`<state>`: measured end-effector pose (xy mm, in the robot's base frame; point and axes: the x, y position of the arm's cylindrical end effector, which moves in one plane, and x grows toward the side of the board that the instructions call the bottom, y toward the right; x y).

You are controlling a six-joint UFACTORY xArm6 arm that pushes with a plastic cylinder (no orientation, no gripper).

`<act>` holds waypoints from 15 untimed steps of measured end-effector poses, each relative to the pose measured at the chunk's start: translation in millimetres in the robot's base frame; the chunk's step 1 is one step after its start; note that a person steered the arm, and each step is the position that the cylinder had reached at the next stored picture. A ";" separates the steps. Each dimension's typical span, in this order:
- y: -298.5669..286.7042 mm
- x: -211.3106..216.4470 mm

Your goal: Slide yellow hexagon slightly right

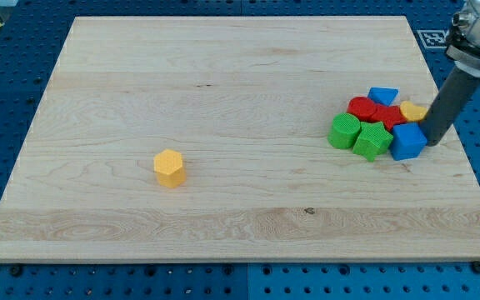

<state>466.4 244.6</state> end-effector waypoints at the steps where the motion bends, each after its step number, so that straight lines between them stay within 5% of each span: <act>1: 0.8 0.0; 3: 45.9 52.2; 5: -4.4 114.9; 12: -19.4 114.9; 15: -105.5 113.2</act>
<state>579.5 139.1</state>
